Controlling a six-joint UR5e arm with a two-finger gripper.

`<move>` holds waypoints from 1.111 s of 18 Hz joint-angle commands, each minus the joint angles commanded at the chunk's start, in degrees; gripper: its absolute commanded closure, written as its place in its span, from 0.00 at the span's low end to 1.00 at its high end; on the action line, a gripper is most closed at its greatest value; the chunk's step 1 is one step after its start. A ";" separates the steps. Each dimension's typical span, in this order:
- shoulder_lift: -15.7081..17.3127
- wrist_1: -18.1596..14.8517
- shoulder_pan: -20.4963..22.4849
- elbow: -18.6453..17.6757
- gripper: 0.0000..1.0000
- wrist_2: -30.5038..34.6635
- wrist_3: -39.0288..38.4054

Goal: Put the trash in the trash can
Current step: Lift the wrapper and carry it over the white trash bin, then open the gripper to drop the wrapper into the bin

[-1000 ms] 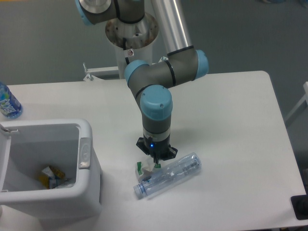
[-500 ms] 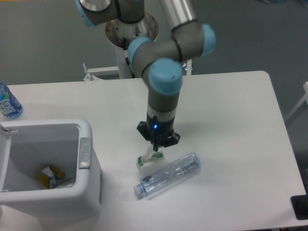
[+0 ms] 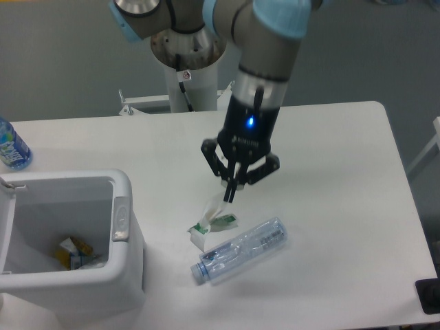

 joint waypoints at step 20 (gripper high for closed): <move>-0.61 4.48 -13.89 -0.79 0.00 -1.68 -9.24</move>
